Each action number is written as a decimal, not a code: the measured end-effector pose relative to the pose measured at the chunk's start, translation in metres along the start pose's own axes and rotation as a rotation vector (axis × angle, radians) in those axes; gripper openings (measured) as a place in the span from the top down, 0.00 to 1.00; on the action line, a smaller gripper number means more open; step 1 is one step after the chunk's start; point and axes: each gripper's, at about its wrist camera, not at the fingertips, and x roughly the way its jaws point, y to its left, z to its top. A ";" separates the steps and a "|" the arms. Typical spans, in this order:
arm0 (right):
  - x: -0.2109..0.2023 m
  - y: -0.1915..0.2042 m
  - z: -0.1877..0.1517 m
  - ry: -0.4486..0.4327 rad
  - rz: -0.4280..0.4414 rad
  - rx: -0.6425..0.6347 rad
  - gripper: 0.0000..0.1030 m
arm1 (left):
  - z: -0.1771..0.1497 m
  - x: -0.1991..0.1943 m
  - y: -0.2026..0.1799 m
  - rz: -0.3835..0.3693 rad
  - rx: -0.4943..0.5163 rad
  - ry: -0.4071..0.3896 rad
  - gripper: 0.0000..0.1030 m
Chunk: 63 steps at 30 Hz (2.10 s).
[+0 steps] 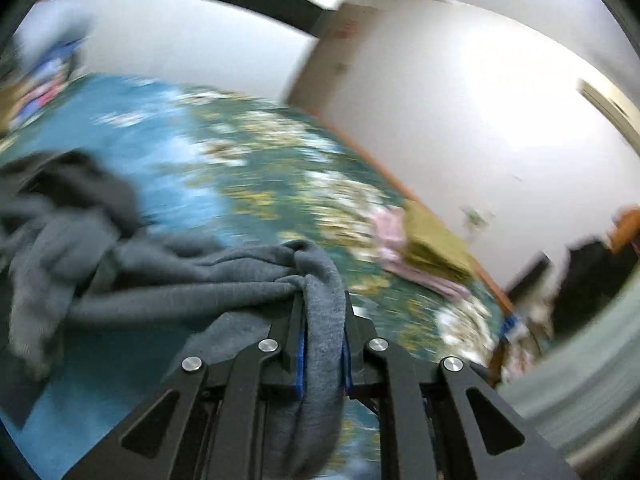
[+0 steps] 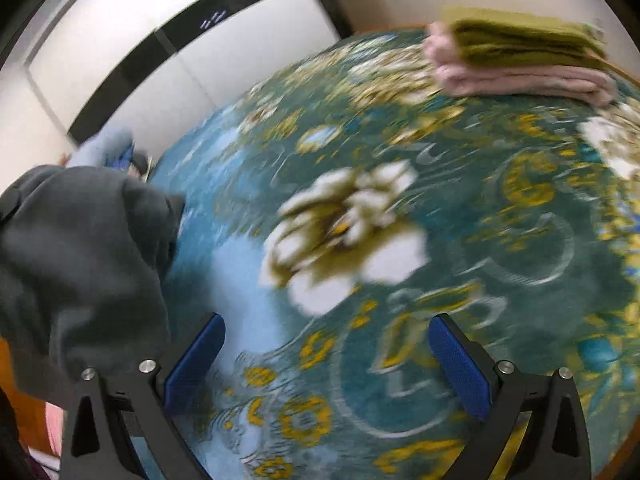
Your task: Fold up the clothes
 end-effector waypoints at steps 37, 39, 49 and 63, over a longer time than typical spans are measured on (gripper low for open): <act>-0.005 0.036 0.062 0.111 0.126 -0.152 0.01 | -0.129 0.019 0.101 -0.001 -0.138 0.286 0.37; -0.016 0.032 0.063 0.102 0.104 -0.163 0.01 | -0.130 0.036 0.080 -0.024 -0.063 0.301 0.34; -0.037 0.010 0.062 0.100 0.036 -0.153 0.01 | -0.128 0.071 0.068 -0.077 -0.106 0.319 0.83; -0.036 0.041 0.064 0.095 0.081 -0.221 0.01 | -0.067 -0.097 0.163 0.160 -0.249 -0.082 0.88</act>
